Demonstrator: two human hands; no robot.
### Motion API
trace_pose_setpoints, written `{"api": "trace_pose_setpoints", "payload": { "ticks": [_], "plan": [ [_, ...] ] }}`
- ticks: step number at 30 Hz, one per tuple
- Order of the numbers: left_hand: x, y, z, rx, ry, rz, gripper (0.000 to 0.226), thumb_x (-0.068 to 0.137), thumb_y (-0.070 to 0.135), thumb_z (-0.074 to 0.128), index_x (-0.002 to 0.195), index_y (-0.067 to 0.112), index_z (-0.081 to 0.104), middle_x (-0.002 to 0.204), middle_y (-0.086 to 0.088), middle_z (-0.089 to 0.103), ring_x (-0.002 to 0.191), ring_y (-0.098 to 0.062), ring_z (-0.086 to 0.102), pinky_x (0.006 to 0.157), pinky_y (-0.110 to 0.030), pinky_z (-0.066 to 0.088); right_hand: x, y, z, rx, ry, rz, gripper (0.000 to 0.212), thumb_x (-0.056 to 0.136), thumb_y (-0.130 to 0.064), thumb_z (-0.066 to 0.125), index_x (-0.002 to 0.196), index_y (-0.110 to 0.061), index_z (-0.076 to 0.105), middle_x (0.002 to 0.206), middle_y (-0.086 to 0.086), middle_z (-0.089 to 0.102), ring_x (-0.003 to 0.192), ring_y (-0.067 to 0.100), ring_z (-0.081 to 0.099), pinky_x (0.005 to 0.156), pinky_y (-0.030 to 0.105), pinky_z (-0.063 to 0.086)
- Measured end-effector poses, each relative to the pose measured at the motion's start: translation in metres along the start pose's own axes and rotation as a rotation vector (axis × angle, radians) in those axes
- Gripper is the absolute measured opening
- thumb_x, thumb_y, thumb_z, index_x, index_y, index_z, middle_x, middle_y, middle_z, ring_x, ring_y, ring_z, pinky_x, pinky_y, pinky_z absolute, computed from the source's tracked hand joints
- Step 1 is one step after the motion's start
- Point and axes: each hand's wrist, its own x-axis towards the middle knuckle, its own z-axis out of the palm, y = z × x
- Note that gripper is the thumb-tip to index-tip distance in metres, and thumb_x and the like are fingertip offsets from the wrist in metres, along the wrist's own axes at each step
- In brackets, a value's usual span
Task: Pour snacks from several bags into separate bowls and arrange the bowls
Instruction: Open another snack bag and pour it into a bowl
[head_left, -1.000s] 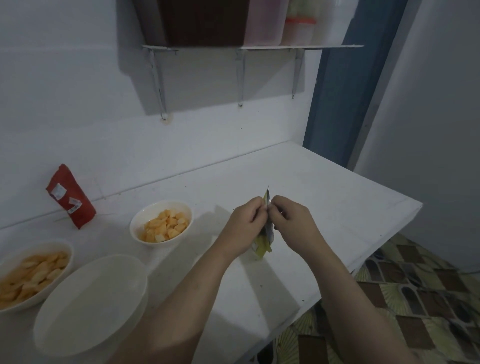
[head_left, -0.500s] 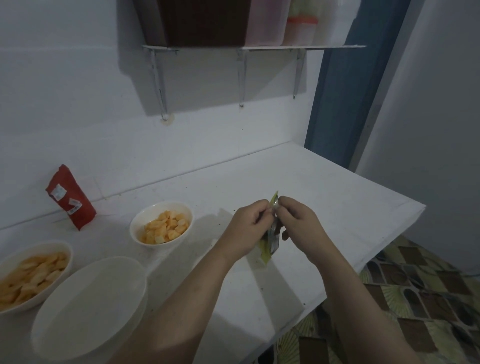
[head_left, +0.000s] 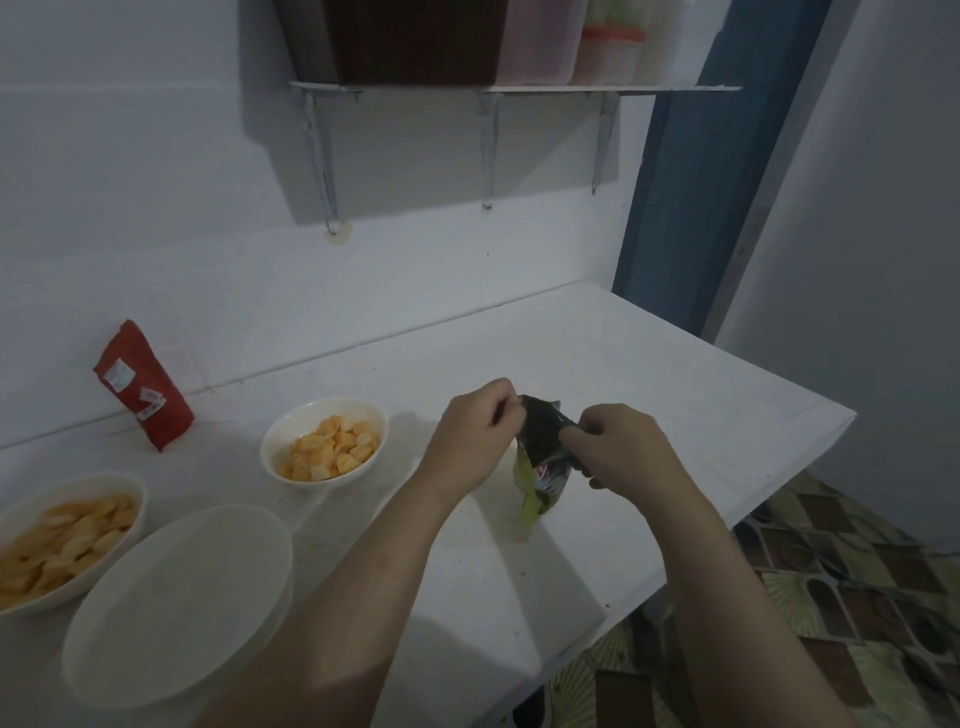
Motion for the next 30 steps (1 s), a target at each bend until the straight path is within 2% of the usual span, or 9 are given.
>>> {"api": "trace_pose_setpoints", "payload": {
  "ticks": [5,10,14,16,18,20,22,26,30],
  "plan": [
    [0.002,0.004,-0.001,0.132,0.026,-0.021,0.025,0.095,0.023,0.049,0.074,0.012,0.047,0.059,0.003,0.046,0.055,-0.012,0.039,0.054,-0.030,0.031,0.000,-0.005,0.007,0.055,0.030,0.007,0.031,0.088,-0.023,0.052,0.086,0.006,0.062,0.080,0.021,0.071,0.079,0.038,0.070,0.075,0.053,0.059],
    [0.005,0.014,-0.003,0.144,-0.125,-0.109,0.026,0.087,0.040,0.058,0.096,0.021,0.043,0.100,0.003,0.056,0.077,-0.015,0.055,0.062,-0.028,0.039,-0.001,-0.009,0.007,0.028,0.018,0.004,0.030,0.091,-0.021,0.047,0.091,0.005,0.063,0.083,0.018,0.071,0.079,0.036,0.071,0.076,0.052,0.059],
    [0.003,0.022,0.003,0.098,-0.227,-0.152,0.032,0.087,0.022,0.056,0.108,0.025,0.033,0.121,0.000,0.045,0.094,-0.020,0.055,0.065,-0.027,0.042,-0.001,-0.013,0.005,0.041,0.021,0.015,0.028,0.093,-0.018,0.047,0.092,0.006,0.062,0.084,0.018,0.070,0.074,0.032,0.072,0.075,0.051,0.060],
    [0.004,0.016,-0.001,0.091,-0.168,-0.154,0.031,0.087,0.009,0.050,0.106,0.025,0.030,0.121,-0.006,0.048,0.094,-0.026,0.057,0.072,-0.039,0.049,-0.002,-0.011,0.001,0.044,0.057,0.018,0.026,0.094,-0.016,0.047,0.088,0.004,0.061,0.082,0.018,0.069,0.073,0.032,0.072,0.074,0.050,0.060],
    [0.005,0.007,-0.007,0.046,-0.143,-0.174,0.032,0.088,0.009,0.047,0.105,0.029,0.029,0.124,-0.004,0.048,0.110,-0.028,0.055,0.086,-0.047,0.051,-0.004,-0.008,-0.002,0.036,0.084,0.018,0.024,0.094,-0.015,0.048,0.086,0.003,0.061,0.080,0.017,0.069,0.073,0.032,0.071,0.074,0.049,0.060],
    [0.003,0.001,-0.010,-0.013,-0.170,-0.180,0.031,0.091,0.014,0.050,0.107,0.030,0.028,0.130,0.004,0.044,0.121,-0.020,0.048,0.091,-0.040,0.048,-0.006,-0.007,-0.004,0.034,0.093,0.013,0.024,0.094,-0.015,0.048,0.086,0.002,0.061,0.080,0.017,0.068,0.075,0.033,0.070,0.074,0.051,0.060],
    [0.002,-0.003,-0.010,-0.131,-0.190,-0.228,0.031,0.091,0.018,0.055,0.106,0.030,0.031,0.131,0.007,0.044,0.120,-0.014,0.046,0.091,-0.032,0.042,-0.008,-0.009,-0.004,0.041,0.090,0.006,0.024,0.095,-0.016,0.047,0.085,0.001,0.062,0.080,0.016,0.068,0.077,0.034,0.069,0.075,0.053,0.059],
    [-0.002,-0.009,-0.003,-0.494,-0.257,-0.358,0.031,0.091,0.055,0.052,0.110,0.034,0.041,0.132,0.005,0.049,0.123,-0.014,0.047,0.104,-0.041,0.042,-0.015,-0.015,-0.012,0.061,0.111,-0.027,0.024,0.096,-0.017,0.047,0.084,0.000,0.059,0.082,0.015,0.066,0.079,0.035,0.068,0.073,0.055,0.059],
    [0.001,-0.021,0.011,-0.514,-0.112,-0.578,0.051,0.099,0.054,0.037,0.134,0.018,0.044,0.134,-0.002,0.054,0.122,-0.024,0.052,0.105,-0.044,0.043,-0.030,-0.027,-0.025,0.093,0.121,-0.097,0.025,0.097,-0.017,0.045,0.087,0.002,0.057,0.087,0.018,0.065,0.083,0.035,0.066,0.072,0.059,0.057]
  ]
}}
